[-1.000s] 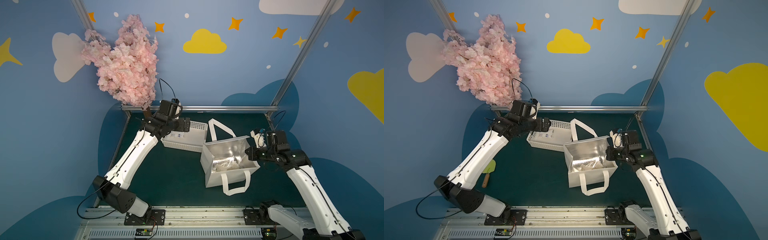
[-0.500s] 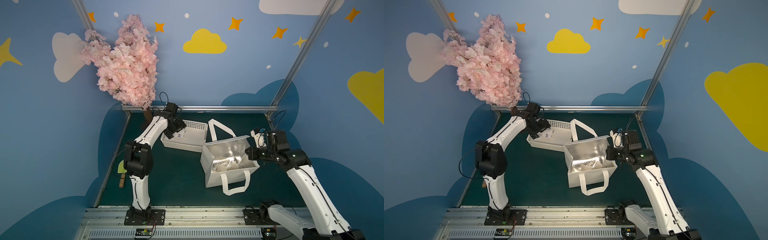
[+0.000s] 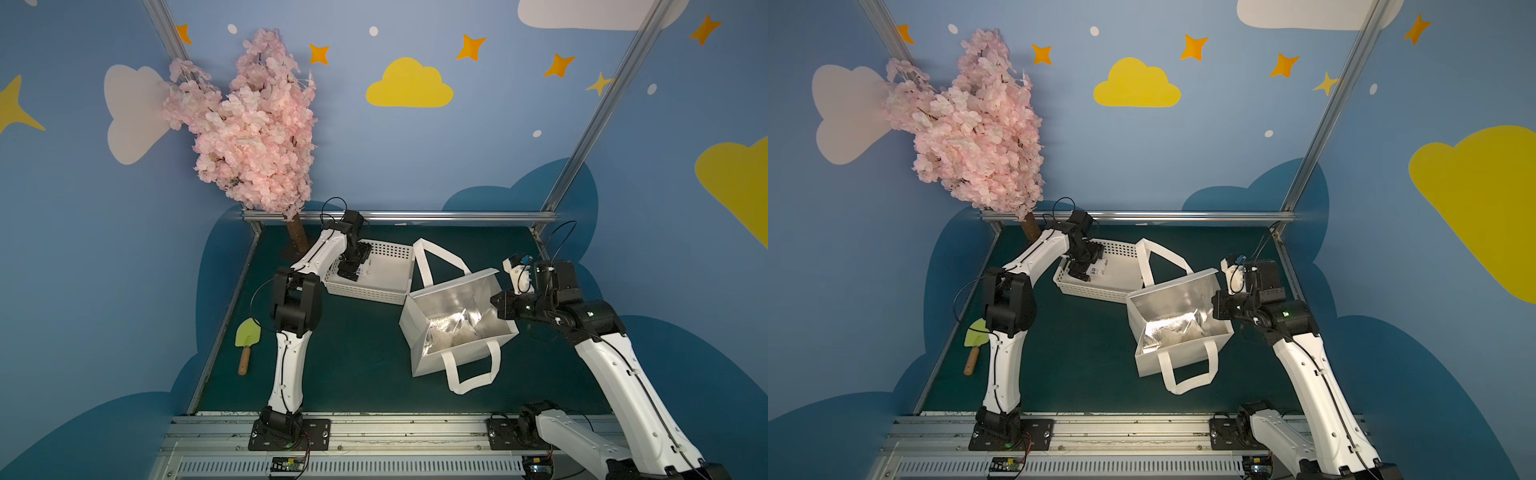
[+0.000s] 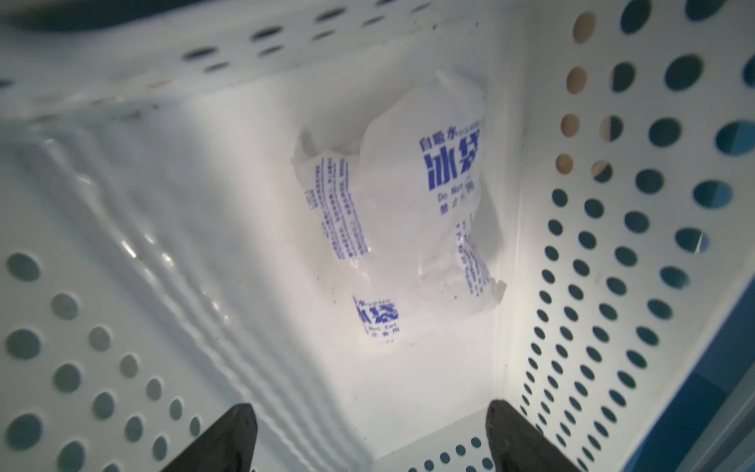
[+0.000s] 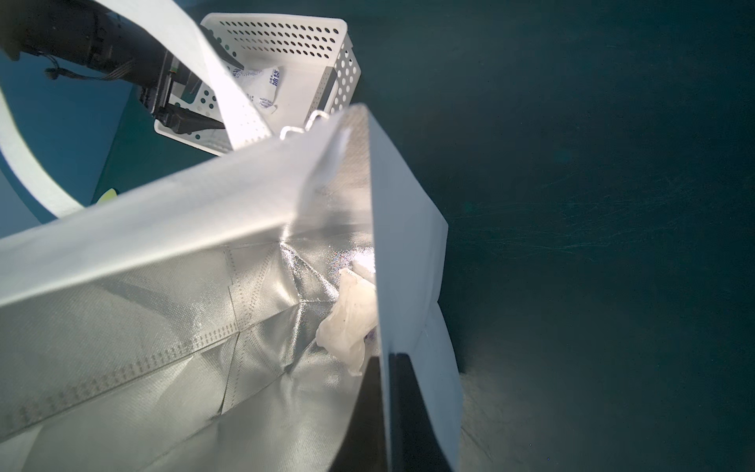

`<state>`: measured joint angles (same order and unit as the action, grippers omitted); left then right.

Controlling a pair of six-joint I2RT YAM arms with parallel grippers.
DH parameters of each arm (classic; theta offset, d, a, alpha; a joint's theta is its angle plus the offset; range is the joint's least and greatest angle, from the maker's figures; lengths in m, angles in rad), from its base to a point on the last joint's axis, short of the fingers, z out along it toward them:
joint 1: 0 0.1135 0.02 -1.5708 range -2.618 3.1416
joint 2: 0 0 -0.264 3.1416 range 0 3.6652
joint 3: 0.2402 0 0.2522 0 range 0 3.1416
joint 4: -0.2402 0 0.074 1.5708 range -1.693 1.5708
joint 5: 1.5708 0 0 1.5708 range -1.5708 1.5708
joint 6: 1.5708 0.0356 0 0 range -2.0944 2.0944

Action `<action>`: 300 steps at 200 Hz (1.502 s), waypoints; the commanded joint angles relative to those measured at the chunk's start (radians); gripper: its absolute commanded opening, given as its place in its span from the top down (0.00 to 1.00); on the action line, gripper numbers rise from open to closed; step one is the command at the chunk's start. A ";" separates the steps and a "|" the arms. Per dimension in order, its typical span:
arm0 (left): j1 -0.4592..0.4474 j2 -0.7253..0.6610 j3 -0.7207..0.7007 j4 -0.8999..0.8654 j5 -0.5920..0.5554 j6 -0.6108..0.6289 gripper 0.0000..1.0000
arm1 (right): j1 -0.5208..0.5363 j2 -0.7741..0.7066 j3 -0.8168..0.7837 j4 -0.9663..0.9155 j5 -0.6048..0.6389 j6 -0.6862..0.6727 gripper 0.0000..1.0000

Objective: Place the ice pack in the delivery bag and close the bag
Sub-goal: Pick up the ice pack from the bin.

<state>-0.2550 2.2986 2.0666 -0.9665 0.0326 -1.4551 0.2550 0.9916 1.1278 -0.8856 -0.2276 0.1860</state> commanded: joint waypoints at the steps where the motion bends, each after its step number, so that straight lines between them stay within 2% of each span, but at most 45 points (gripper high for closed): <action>1: 0.008 0.056 0.088 -0.084 -0.063 -0.088 0.09 | -0.003 -0.019 0.014 0.060 -0.010 0.001 0.98; 38: 0.017 0.150 0.221 -0.142 -0.116 -0.120 0.10 | -0.003 -0.013 0.011 0.060 -0.003 -0.001 0.98; 84: 0.019 0.233 0.283 -0.162 -0.138 -0.144 0.10 | -0.004 -0.002 0.016 0.060 0.002 0.000 0.98; 128: 0.026 0.303 0.322 -0.172 -0.105 -0.141 0.08 | -0.005 0.004 0.017 0.060 0.015 -0.006 0.98; 161: 0.027 0.336 0.349 -0.181 -0.066 -0.116 0.10 | -0.006 0.011 0.018 0.060 0.017 -0.009 0.98; 181: 0.028 0.348 0.358 -0.163 -0.028 -0.078 0.25 | -0.009 0.015 0.017 0.061 0.019 -0.008 0.98; 207: 0.028 0.345 0.358 -0.154 -0.007 -0.047 0.35 | -0.009 0.016 0.018 0.060 0.018 -0.008 0.98; 221: 0.024 0.332 0.359 -0.138 -0.019 -0.002 0.45 | -0.010 0.014 0.014 0.060 0.019 -0.010 0.98; 249: 0.014 0.303 0.355 -0.139 -0.057 0.074 0.46 | -0.011 0.009 0.006 0.064 0.019 -0.007 0.98; 300: -0.012 0.213 0.342 -0.087 -0.051 0.180 0.54 | -0.011 0.005 0.003 0.065 0.011 -0.002 0.98</action>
<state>-0.2260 2.5919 2.4237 -1.0840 -0.0380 -1.3724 0.2497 1.0084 1.1275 -0.8715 -0.2173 0.1829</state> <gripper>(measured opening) 0.576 0.042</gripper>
